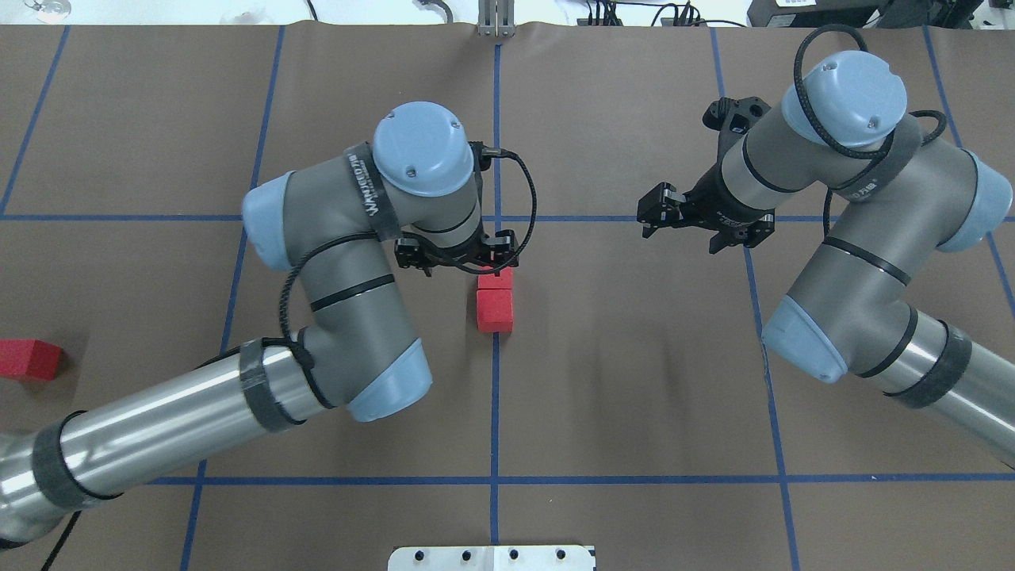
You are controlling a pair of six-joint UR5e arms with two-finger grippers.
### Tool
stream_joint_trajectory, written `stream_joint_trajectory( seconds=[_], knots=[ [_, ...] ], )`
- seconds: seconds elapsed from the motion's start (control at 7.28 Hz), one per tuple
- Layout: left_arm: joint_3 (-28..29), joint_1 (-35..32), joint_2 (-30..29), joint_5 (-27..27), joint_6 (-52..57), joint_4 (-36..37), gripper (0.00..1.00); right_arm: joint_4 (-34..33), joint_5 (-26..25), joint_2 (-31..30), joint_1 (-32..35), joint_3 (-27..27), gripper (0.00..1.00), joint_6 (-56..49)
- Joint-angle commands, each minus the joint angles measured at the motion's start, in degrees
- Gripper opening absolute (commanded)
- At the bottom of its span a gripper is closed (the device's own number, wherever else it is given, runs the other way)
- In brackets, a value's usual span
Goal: Form red blocks into L shape at center
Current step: 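Open the left gripper and withdraw it toward the edge red cube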
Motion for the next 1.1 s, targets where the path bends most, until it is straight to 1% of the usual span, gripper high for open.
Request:
stream_joint_trajectory(
  seconds=[0.0,0.14,0.27,0.41,0.55,0.69,0.82,0.96],
  knots=[
    [-19.38,-2.23,18.35,0.01,1.06,1.52,0.99,-0.01,0.18,-0.01,0.7,0.0,1.0,0.0],
    [-25.02,-3.98,27.23,-0.16,6.72,1.26,0.99,-0.01,0.18,-0.01,0.79,0.09,1.0,0.0],
    [-28.39,-6.87,35.24,-0.25,13.05,-0.83,0.99,-0.01,0.1,0.08,0.79,0.09,1.0,0.0],
    [-28.77,-9.95,42.97,-0.95,16.59,-7.29,0.99,-0.01,0.09,0.08,0.79,0.26,1.0,0.0],
    [-27.12,-14.15,51.66,-4.96,23.32,-16.93,0.99,-0.01,0.09,0.08,0.79,0.26,1.0,0.0],
    [-22.32,-19.77,56.89,-9.7,29.31,-24.77,0.99,-0.01,0.09,0.08,0.79,0.35,1.0,0.0],
    [-15.22,-24.17,58.5,-12.96,34.24,-31.02,0.99,-0.01,0.09,0.17,0.79,0.52,1.0,0.09],
    [-8.89,-27.78,58.17,-16.65,36.81,-33.7,0.99,-0.01,0.09,0.17,0.79,0.87,1.0,0.09]
  ],
)
